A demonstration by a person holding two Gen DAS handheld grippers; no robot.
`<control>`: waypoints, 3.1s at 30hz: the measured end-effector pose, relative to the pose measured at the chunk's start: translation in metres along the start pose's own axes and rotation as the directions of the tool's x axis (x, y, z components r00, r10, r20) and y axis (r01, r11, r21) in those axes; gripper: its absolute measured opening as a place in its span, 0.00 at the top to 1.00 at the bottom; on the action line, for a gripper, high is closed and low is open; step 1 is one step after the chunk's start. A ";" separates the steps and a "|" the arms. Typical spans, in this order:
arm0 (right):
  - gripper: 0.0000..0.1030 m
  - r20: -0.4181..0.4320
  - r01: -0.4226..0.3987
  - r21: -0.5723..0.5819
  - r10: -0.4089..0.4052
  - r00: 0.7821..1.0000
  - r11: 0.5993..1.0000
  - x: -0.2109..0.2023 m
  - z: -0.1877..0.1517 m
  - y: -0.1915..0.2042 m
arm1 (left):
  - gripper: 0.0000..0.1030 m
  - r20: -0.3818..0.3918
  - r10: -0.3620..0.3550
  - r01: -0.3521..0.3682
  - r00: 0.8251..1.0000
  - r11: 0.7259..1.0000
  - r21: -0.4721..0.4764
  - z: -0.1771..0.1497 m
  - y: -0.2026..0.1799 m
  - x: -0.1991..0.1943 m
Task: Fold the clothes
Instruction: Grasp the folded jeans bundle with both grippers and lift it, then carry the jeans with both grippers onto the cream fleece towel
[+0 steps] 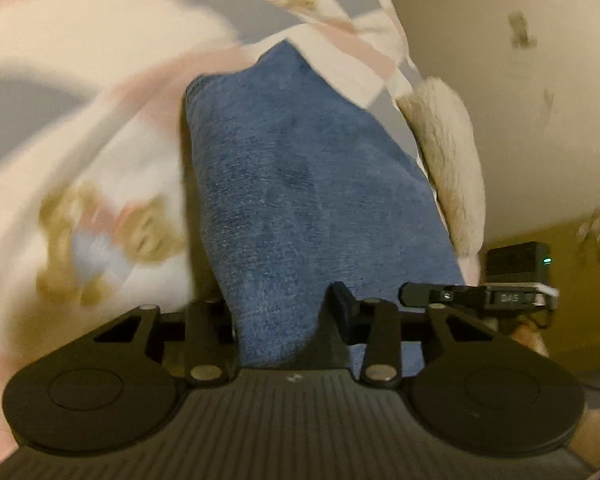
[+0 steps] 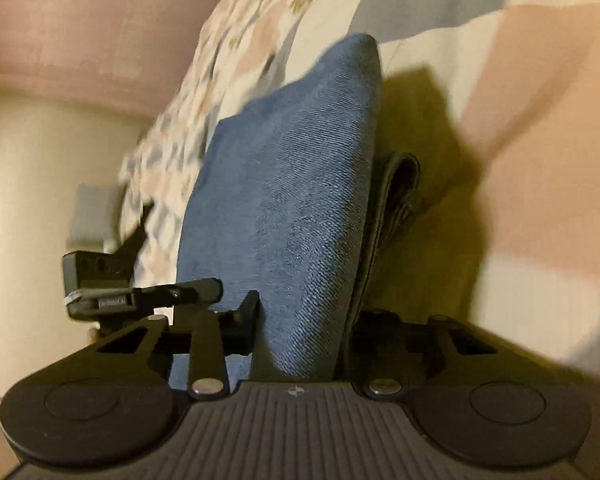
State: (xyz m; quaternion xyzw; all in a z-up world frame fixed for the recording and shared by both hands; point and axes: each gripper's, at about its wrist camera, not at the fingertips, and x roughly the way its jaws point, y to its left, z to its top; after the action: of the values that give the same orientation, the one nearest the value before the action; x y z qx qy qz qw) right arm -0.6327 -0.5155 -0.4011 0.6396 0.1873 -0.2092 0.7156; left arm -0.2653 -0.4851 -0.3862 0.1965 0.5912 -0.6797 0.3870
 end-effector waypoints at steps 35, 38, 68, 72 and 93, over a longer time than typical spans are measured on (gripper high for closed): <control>0.58 0.747 0.019 0.550 -0.502 0.436 0.835 -0.175 0.071 -0.049 | 0.53 -0.594 0.060 0.465 0.802 0.561 0.685 0.330 -0.339 0.346; 0.50 0.729 0.039 0.571 -0.528 0.434 0.820 -0.176 0.077 -0.051 | 0.47 -0.589 0.037 0.465 0.808 0.575 0.673 0.335 -0.325 0.349; 0.59 0.633 0.875 0.030 -0.687 0.357 0.483 -0.079 0.055 0.054 | 0.89 -0.056 0.069 0.050 0.996 0.090 0.995 0.238 -0.266 0.216; 0.59 0.635 0.856 0.058 -0.681 0.365 0.514 -0.110 0.058 0.059 | 0.91 -0.006 0.035 0.001 0.999 0.151 0.989 0.256 -0.288 0.197; 0.56 0.620 0.810 0.214 -0.717 0.319 0.546 -0.145 0.104 -0.005 | 0.89 -0.033 0.010 0.029 0.999 0.279 0.960 0.282 -0.315 0.263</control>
State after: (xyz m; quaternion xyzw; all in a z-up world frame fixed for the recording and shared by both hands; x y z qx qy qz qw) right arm -0.7576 -0.6105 -0.3160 0.3086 0.2217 -0.7138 0.5883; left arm -0.6145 -0.8313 -0.3090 0.3970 0.0723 -0.8975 0.1780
